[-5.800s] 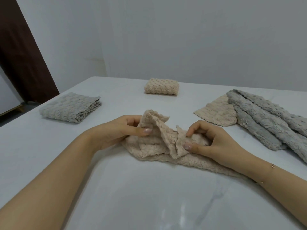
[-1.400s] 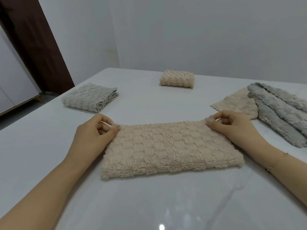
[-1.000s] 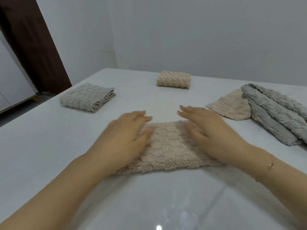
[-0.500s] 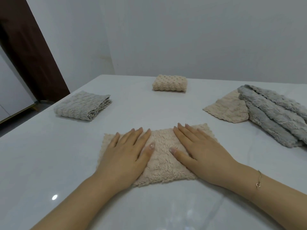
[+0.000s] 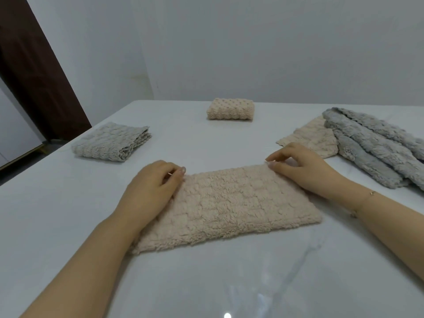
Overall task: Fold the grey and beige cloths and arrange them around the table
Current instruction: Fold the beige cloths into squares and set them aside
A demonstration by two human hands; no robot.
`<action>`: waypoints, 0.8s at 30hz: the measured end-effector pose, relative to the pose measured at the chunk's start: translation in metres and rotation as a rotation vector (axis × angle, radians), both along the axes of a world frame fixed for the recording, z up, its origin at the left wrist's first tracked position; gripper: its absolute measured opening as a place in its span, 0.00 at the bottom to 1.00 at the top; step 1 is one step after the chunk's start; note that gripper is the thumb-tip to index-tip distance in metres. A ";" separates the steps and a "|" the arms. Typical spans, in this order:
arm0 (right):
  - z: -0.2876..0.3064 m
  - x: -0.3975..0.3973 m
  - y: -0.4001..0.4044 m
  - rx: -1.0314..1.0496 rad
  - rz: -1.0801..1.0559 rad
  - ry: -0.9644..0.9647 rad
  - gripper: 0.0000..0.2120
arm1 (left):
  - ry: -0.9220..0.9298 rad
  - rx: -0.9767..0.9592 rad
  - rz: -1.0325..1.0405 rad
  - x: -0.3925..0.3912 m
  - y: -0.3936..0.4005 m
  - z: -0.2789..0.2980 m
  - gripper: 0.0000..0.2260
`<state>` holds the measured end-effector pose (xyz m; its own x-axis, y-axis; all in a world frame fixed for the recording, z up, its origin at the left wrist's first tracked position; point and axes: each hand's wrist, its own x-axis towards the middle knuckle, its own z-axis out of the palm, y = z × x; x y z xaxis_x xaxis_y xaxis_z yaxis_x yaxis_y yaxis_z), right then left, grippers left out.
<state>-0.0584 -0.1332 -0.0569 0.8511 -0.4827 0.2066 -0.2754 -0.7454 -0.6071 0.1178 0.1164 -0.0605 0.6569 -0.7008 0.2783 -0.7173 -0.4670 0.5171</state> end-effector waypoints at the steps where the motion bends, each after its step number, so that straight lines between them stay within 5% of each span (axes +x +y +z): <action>1: 0.000 0.001 0.000 0.018 -0.013 -0.018 0.05 | 0.019 -0.023 0.002 0.002 0.000 0.000 0.10; 5: -0.002 0.003 0.004 0.029 -0.042 -0.065 0.03 | 0.014 -0.054 0.001 0.003 0.001 -0.003 0.03; 17: -0.009 0.017 0.002 -0.090 -0.084 -0.088 0.03 | -0.043 -0.062 0.108 0.004 -0.002 -0.005 0.06; 20: -0.002 0.009 0.012 -0.145 -0.072 -0.145 0.11 | -0.175 -0.008 0.150 -0.003 -0.003 0.001 0.01; 24: 0.011 0.002 0.050 -0.276 0.139 -0.050 0.18 | -0.367 -0.058 0.048 -0.041 -0.013 0.016 0.12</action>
<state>-0.0562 -0.0828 -0.0456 0.8902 -0.2825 0.3573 -0.1343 -0.9124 -0.3867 0.0771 0.1037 -0.0450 0.5376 -0.6480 0.5395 -0.8380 -0.4817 0.2565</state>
